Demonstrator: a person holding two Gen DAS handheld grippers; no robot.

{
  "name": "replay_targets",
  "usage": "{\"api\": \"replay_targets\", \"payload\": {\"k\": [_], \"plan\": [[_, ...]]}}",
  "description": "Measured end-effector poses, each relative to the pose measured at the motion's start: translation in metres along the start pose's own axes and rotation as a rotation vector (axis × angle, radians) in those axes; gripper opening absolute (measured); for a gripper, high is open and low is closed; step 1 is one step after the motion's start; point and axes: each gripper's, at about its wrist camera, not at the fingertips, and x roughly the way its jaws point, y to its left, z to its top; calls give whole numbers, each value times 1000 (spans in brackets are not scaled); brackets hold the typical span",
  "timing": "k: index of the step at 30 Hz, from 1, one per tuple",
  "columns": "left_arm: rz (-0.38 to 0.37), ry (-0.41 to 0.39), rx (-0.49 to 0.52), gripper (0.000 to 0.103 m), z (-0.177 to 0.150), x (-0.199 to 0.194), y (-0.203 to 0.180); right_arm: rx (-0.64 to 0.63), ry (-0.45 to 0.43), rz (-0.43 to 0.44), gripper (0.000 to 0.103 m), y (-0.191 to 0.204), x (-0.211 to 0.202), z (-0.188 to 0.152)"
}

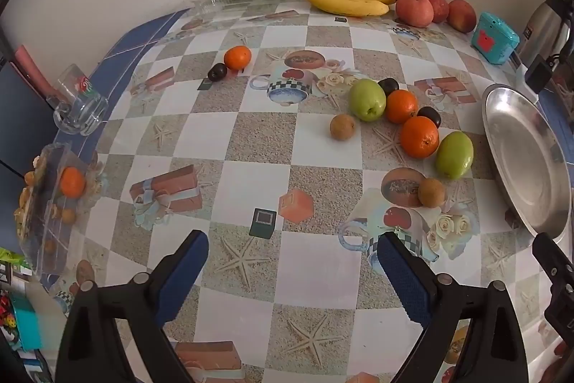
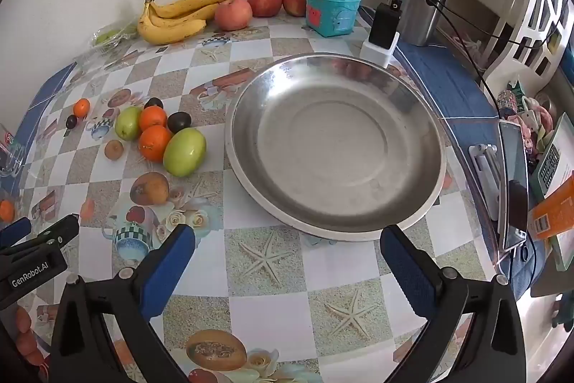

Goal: Organize fruits

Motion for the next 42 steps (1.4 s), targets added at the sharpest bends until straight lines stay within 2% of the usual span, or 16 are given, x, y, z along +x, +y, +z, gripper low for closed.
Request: {"api": "replay_targets", "payload": {"k": [2, 42], "plan": [[-16, 17, -3, 97, 2, 0, 3, 0, 0, 1, 103, 0, 0, 0], [-9, 3, 11, 97, 0, -4, 3, 12, 11, 20, 103, -2, 8, 0]]}}
